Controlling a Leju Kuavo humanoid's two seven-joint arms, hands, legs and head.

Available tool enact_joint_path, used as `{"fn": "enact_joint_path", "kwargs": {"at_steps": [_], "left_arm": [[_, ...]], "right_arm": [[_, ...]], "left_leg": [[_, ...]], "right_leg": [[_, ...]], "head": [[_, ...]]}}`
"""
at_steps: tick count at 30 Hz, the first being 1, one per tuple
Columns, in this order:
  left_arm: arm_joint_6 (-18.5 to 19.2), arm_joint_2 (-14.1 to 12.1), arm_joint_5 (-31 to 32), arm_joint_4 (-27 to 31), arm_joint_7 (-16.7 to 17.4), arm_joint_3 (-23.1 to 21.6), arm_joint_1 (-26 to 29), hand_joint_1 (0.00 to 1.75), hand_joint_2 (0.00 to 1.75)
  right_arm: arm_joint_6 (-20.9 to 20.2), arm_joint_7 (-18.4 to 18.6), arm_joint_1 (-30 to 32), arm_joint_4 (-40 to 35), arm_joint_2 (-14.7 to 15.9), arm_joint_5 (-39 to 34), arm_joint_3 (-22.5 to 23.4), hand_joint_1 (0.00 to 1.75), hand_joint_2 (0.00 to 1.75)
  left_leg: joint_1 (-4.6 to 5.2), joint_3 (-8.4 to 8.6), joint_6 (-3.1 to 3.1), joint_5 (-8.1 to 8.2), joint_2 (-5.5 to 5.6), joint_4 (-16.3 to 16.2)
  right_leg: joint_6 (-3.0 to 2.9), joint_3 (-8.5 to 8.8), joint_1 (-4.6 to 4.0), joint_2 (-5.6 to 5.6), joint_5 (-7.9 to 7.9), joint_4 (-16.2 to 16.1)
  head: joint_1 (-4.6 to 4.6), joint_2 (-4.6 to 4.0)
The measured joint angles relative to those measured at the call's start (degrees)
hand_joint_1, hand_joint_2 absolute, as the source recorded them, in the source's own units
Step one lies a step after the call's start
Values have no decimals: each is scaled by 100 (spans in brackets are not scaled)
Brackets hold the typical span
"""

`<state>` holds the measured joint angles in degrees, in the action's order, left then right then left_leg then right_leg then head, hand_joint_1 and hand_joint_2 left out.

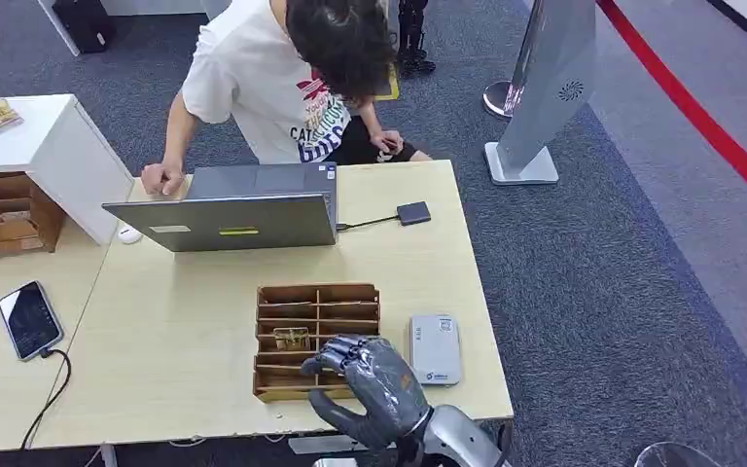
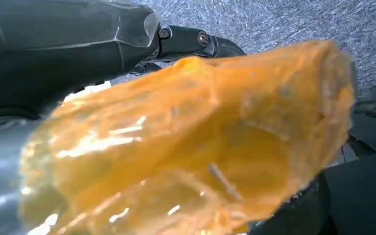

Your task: Pass the card to the sensor for recognition and then transmit it.

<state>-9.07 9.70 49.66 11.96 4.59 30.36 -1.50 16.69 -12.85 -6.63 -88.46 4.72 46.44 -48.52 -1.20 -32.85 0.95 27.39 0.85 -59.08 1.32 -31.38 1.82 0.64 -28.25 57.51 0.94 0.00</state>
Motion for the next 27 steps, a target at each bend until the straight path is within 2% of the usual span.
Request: {"fn": "enact_joint_path", "kwargs": {"at_steps": [7,9,10,15,19,21,22,23,26,27], "left_arm": [[0,0,59,0,2,57,-2,0,0],[0,0,77,0,2,74,-1,0,0],[2,0,79,0,2,79,-1,0,0],[17,-2,107,0,4,85,-1,0,0],[17,-2,112,0,4,85,-1,0,0],[20,-2,116,0,4,87,-1,0,0],[22,-2,120,0,4,87,-1,0,0],[26,-2,127,0,4,87,-1,0,0],[26,-2,142,0,7,96,-1,0,0],[26,-2,149,0,7,103,-2,0,0]], "right_arm": [[357,217,-37,315,11,464,-61,87,175],[512,368,-36,352,11,703,-63,122,175],[578,455,-32,354,11,840,-68,127,175],[792,737,-39,357,33,1360,-74,126,175],[835,805,-41,354,66,1474,-74,131,175],[848,841,-41,354,76,1558,-74,124,175],[853,881,-42,354,83,1623,-74,110,175],[851,929,-46,354,92,1688,-74,105,175],[818,1030,-70,354,129,1788,-74,56,175],[779,1043,-80,354,138,1795,-74,51,175]], "left_leg": [[0,0,0,0,0,0],[0,0,0,0,0,0],[0,0,0,0,0,0],[0,0,0,0,0,0],[0,0,0,0,0,0],[0,0,0,0,0,0],[0,0,0,0,0,0],[0,0,0,0,0,0],[0,0,0,0,0,0],[0,0,0,0,0,0]], "right_leg": [[0,-1,0,0,0,0],[0,-1,0,0,0,0],[0,-1,0,0,0,0],[0,0,0,0,0,0],[0,0,0,0,0,0],[0,-1,0,0,0,0],[0,-1,0,0,0,0],[0,-1,0,0,0,0],[0,0,0,0,0,0],[0,0,0,0,0,0]], "head": [[0,0],[0,0],[0,0],[0,0],[0,0],[0,0],[0,0],[0,0],[0,0],[0,0]]}}
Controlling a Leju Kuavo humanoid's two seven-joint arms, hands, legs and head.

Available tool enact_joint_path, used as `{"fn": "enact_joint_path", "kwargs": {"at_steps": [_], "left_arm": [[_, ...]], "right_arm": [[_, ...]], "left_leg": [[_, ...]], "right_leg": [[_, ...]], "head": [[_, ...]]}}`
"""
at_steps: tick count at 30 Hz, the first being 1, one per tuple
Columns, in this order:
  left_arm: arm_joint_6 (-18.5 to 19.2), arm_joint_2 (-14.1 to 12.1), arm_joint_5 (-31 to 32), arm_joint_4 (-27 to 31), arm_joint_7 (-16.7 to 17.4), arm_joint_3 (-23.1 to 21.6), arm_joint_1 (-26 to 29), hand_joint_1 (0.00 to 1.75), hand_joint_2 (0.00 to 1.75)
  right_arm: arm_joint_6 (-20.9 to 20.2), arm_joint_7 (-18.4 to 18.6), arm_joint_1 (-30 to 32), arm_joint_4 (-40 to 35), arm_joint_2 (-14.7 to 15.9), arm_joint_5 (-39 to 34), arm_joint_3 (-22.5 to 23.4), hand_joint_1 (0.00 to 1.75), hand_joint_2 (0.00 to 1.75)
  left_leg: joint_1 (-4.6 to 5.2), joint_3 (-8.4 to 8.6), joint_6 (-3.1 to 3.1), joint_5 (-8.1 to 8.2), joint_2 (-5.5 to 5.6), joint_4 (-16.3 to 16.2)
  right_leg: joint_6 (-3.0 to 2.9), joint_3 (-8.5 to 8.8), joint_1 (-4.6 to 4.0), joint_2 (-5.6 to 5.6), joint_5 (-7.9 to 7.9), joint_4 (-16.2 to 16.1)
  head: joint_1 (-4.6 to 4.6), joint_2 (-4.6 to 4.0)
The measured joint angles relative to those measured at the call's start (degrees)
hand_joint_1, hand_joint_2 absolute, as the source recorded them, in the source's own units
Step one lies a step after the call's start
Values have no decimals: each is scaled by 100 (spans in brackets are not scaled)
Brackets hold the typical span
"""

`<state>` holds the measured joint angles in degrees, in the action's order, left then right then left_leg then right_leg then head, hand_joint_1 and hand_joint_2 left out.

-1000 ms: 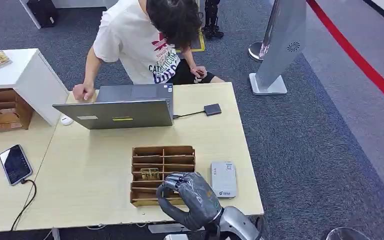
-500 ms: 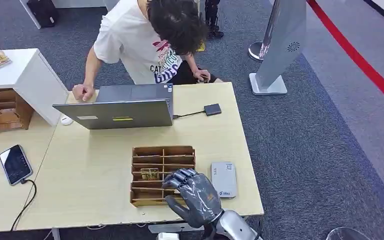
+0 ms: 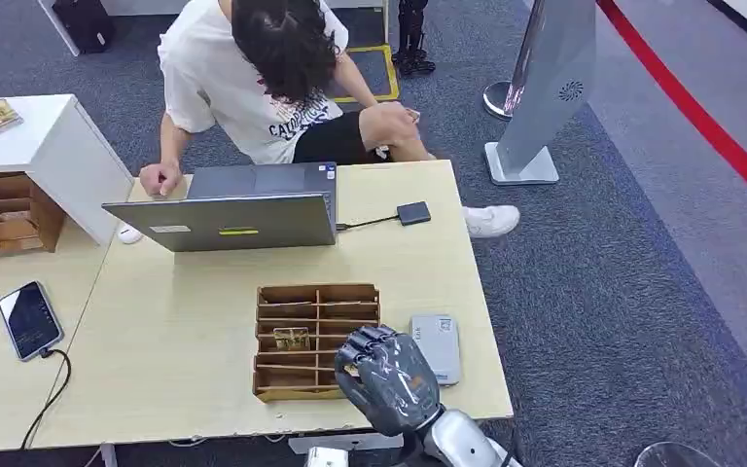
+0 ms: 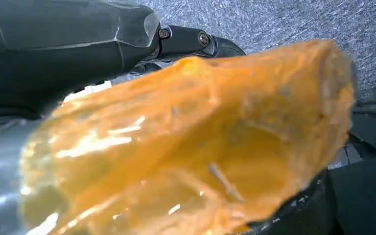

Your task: Pass the card to the sensor for recognition and then transmit it.

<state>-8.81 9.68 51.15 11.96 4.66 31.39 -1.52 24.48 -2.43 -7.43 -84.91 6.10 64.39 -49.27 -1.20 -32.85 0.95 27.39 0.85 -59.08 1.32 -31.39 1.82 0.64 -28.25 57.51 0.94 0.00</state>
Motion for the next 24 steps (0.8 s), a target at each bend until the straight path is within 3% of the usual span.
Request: {"fn": "enact_joint_path", "kwargs": {"at_steps": [2,8,9,20,24], "left_arm": [[2,0,13,0,0,18,0,0,0],[4,0,35,0,9,70,-1,0,0],[7,0,50,0,9,89,-1,0,0],[18,0,81,0,15,135,-6,0,0],[20,0,90,0,15,149,-6,0,0]], "right_arm": [[-147,48,-17,-2,18,-26,-2,58,175],[-381,63,-59,-9,77,-70,-113,54,175],[-418,85,-82,-7,87,-31,-155,63,175],[-671,254,-326,138,164,111,-564,65,175],[-722,306,-420,160,190,153,-656,77,175]], "left_leg": [[0,0,0,0,0,0],[0,0,0,0,0,0],[0,0,0,0,0,0],[0,0,0,0,0,0],[0,0,0,0,0,0]], "right_leg": [[0,0,0,0,0,0],[0,0,0,0,0,0],[0,0,0,0,0,0],[0,1,0,0,0,0],[0,0,0,0,0,0]], "head": [[0,0],[0,0],[-2,0],[0,0],[0,0]]}}
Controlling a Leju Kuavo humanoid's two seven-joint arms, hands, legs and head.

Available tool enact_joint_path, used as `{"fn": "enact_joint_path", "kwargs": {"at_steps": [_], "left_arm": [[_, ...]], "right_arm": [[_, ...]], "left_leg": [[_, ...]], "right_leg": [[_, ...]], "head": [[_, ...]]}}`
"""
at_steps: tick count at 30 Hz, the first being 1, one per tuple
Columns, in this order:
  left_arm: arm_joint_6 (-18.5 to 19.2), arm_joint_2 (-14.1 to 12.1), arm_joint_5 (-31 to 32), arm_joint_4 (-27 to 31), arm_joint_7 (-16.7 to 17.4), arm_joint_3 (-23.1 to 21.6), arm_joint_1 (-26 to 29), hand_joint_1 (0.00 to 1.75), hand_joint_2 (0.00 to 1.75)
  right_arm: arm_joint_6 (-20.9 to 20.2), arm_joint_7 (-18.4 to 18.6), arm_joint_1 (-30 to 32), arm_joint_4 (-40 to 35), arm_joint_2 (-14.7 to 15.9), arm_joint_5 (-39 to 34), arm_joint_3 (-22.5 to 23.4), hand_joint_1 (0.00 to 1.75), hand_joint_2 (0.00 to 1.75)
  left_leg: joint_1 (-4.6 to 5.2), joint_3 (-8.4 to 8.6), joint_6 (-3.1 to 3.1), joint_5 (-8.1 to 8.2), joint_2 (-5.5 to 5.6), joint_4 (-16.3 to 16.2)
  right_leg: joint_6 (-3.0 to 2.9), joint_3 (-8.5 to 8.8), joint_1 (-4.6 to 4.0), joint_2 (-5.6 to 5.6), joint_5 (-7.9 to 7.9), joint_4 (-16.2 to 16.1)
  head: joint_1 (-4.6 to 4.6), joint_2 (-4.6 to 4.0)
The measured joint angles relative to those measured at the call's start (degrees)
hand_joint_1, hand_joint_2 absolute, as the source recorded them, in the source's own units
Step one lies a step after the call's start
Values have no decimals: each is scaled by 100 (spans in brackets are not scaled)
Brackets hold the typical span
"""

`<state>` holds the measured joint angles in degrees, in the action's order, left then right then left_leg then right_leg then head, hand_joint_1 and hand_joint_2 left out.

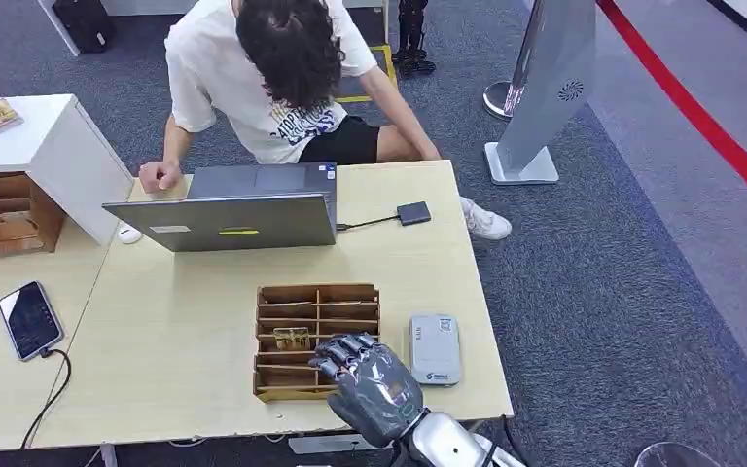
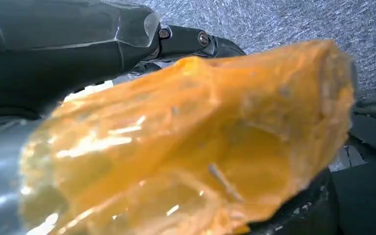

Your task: Pass the card to the sensor for recognition and then transmit it.

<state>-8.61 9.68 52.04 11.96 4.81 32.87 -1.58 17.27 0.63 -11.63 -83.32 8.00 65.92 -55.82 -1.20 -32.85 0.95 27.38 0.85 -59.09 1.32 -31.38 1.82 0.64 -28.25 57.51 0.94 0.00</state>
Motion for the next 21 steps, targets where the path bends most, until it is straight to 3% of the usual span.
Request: {"fn": "enact_joint_path", "kwargs": {"at_steps": [21], "left_arm": [[37,2,48,0,0,105,-1,0,0]], "right_arm": [[-245,238,-282,179,26,-20,-142,66,175]], "left_leg": [[0,0,0,0,0,0]], "right_leg": [[0,0,0,0,0,0]], "head": [[0,0]]}}
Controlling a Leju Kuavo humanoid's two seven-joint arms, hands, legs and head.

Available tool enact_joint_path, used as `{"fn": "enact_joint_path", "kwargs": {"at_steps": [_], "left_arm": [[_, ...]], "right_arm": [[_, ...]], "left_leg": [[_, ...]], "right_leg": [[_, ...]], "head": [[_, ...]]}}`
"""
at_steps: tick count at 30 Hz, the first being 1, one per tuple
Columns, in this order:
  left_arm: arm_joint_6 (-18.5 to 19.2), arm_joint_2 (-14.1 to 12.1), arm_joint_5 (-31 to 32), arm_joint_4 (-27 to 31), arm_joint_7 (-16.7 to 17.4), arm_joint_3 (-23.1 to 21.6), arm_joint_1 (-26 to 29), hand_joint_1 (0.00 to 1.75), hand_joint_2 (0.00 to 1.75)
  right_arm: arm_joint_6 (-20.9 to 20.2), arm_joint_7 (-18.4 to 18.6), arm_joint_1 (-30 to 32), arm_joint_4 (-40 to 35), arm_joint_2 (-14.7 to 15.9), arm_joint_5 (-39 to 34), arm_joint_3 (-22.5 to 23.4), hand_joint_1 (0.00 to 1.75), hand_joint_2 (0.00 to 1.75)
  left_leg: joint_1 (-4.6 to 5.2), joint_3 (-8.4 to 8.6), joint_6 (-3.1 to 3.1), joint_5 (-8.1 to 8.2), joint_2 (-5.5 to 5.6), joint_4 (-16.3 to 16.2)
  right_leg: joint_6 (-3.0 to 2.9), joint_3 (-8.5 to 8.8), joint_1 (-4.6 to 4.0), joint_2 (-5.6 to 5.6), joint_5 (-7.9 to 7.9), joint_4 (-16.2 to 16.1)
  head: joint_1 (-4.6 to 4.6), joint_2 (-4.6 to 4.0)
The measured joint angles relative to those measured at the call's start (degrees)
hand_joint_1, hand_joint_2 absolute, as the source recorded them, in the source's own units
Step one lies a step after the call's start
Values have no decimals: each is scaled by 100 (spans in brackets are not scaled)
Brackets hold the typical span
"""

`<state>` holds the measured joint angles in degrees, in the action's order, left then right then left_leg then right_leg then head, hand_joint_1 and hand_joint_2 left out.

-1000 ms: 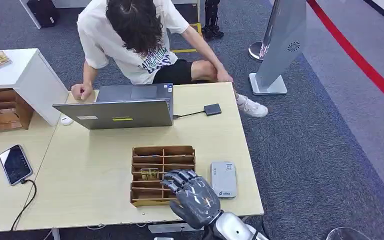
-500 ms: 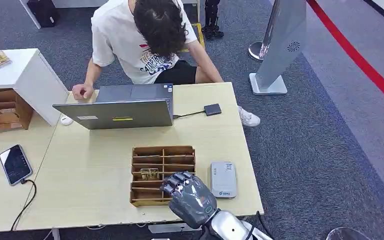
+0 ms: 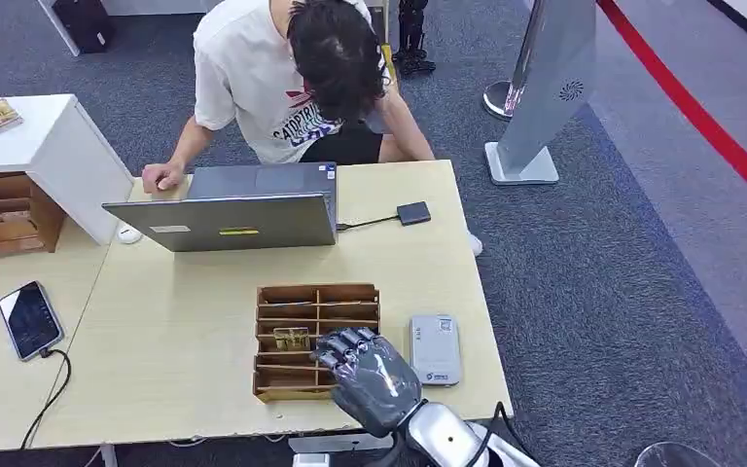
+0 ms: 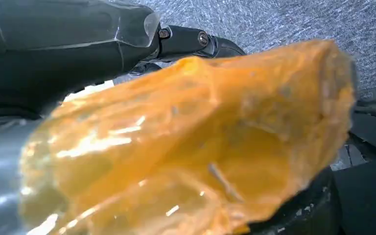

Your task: Pass the card to the sensor for recognition and then transmit it.

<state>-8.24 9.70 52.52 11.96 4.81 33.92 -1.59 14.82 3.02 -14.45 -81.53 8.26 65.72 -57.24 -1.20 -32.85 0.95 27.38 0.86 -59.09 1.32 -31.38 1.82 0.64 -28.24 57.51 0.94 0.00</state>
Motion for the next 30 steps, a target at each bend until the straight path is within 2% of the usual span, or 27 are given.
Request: {"fn": "enact_joint_path", "kwargs": {"at_steps": [11,15,16,27,28,30], "left_arm": [[13,0,46,0,2,22,-1,0,0],[17,0,68,0,28,24,-2,0,0],[17,0,81,2,31,24,-2,0,0],[46,0,146,0,44,24,-9,0,0],[46,0,149,0,46,24,-11,0,0],[50,0,153,2,46,26,-14,0,0]], "right_arm": [[-57,50,-3,251,-7,-59,13,73,175],[-109,52,1,352,-22,-96,31,68,175],[-116,52,4,378,-33,-125,44,75,175],[-192,98,31,719,-148,-195,225,70,175],[-195,105,36,745,-153,-195,245,73,175],[-197,111,43,795,-168,-192,286,96,175]], "left_leg": [[0,0,0,0,0,0],[0,0,0,0,0,0],[0,0,0,0,0,0],[0,0,0,0,0,0],[0,0,0,0,0,0],[0,0,0,0,0,0]], "right_leg": [[0,0,0,0,0,0],[0,0,0,0,0,0],[0,0,0,0,0,0],[0,0,0,0,0,0],[0,0,0,0,0,0],[0,0,0,0,0,0]], "head": [[0,0],[0,0],[0,0],[0,0],[0,0],[-2,0]]}}
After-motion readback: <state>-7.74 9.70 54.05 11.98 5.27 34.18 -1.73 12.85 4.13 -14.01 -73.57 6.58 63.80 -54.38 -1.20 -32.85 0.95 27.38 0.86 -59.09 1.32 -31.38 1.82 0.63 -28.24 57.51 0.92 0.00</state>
